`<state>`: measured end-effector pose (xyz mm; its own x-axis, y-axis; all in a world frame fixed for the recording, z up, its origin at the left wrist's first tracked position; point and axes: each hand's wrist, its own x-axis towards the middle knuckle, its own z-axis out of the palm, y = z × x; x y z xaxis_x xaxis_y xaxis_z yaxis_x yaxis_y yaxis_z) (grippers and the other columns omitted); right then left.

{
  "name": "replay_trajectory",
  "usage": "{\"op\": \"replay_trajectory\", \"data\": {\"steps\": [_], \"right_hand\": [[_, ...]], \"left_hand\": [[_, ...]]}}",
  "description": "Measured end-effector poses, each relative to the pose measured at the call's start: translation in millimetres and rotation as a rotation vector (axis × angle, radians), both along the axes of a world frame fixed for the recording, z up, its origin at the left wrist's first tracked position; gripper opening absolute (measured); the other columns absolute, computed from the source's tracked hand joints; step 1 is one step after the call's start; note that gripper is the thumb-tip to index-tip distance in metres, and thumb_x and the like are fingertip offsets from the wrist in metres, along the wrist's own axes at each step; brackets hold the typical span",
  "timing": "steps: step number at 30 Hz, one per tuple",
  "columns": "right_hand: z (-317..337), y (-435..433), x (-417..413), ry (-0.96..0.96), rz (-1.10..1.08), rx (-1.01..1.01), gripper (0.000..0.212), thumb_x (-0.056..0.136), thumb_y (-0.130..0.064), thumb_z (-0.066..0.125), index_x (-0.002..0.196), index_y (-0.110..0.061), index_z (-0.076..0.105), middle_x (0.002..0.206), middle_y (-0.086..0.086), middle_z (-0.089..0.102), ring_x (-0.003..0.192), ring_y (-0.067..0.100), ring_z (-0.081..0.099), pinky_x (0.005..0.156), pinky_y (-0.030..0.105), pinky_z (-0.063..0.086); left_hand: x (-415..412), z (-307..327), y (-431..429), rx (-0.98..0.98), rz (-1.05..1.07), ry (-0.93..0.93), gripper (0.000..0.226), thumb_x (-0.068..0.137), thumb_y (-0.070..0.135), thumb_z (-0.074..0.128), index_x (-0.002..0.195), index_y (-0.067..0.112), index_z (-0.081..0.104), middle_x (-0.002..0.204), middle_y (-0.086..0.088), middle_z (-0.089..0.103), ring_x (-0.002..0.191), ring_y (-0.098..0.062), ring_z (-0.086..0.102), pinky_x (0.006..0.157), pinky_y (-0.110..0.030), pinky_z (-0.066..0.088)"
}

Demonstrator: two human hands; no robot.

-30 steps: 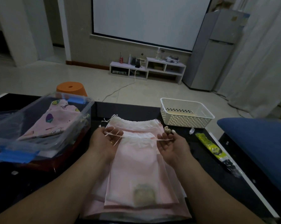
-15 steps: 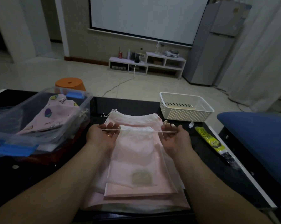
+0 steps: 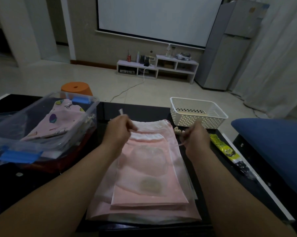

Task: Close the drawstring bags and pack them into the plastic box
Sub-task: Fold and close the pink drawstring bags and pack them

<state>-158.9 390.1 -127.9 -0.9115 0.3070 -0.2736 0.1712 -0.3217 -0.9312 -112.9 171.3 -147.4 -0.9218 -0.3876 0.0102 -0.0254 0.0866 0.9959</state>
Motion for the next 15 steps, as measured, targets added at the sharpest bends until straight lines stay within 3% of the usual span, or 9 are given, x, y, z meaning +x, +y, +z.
{"op": "replay_trajectory", "data": {"steps": [2,4,6,8,10,13,15], "right_hand": [[21,-20,13,0.18,0.243,0.31,0.058,0.11,-0.051,0.039,0.08,-0.012,0.069,0.073,0.002,0.073,0.075,0.018,0.069,0.085,0.039,0.056],[38,-34,24,0.316,0.426,0.647,0.061,0.112,-0.053,0.028,0.106,-0.018,0.077,0.096,-0.006,0.072,0.092,0.006,0.065,0.085,0.027,0.052],[51,-44,29,0.444,0.568,0.825,0.057,0.111,-0.054,0.028,0.121,-0.023,0.075,0.105,-0.009,0.067,0.096,-0.001,0.061,0.083,0.017,0.05],[58,-51,28,0.499,0.651,0.865,0.053,0.11,-0.055,0.032,0.125,-0.027,0.074,0.117,-0.005,0.069,0.106,0.006,0.063,0.096,0.027,0.05],[58,-52,26,0.466,0.663,0.847,0.053,0.11,-0.057,0.03,0.118,-0.028,0.073,0.119,-0.005,0.069,0.104,0.007,0.064,0.093,0.03,0.048],[39,-43,22,0.244,0.656,0.554,0.062,0.108,-0.063,0.024,0.119,-0.023,0.071,0.119,0.001,0.072,0.108,0.016,0.066,0.097,0.038,0.048],[16,-36,26,0.157,0.809,0.54,0.044,0.11,-0.048,0.04,0.124,-0.021,0.072,0.119,0.002,0.075,0.113,0.021,0.069,0.102,0.044,0.05]], "left_hand": [[5,16,14,-0.051,-0.224,0.058,0.034,0.104,0.017,0.043,0.089,0.001,0.068,0.088,0.004,0.076,0.057,-0.016,0.046,0.058,-0.029,0.043],[9,26,23,-0.178,-0.389,0.077,0.036,0.107,0.025,0.042,0.094,0.004,0.067,0.101,0.005,0.076,0.061,-0.019,0.049,0.063,-0.03,0.047],[11,34,30,-0.243,-0.475,0.086,0.039,0.111,0.035,0.038,0.108,0.011,0.07,0.096,-0.011,0.073,0.075,-0.021,0.056,0.074,-0.035,0.049],[14,41,38,-0.187,-0.527,0.115,0.04,0.112,0.039,0.035,0.116,0.019,0.069,0.108,-0.022,0.069,0.089,-0.024,0.058,0.082,-0.039,0.05],[13,46,40,-0.092,-0.526,0.146,0.038,0.111,0.032,0.035,0.11,0.014,0.069,0.092,-0.009,0.073,0.078,-0.026,0.057,0.072,-0.038,0.048],[6,47,36,0.081,-0.461,0.132,0.033,0.107,0.021,0.037,0.096,0.003,0.063,0.071,-0.006,0.061,0.057,-0.018,0.045,0.057,-0.034,0.034],[2,46,30,0.201,-0.41,0.114,0.032,0.107,0.021,0.038,0.094,0.005,0.062,0.072,-0.009,0.058,0.056,-0.018,0.045,0.056,-0.034,0.032]]}}
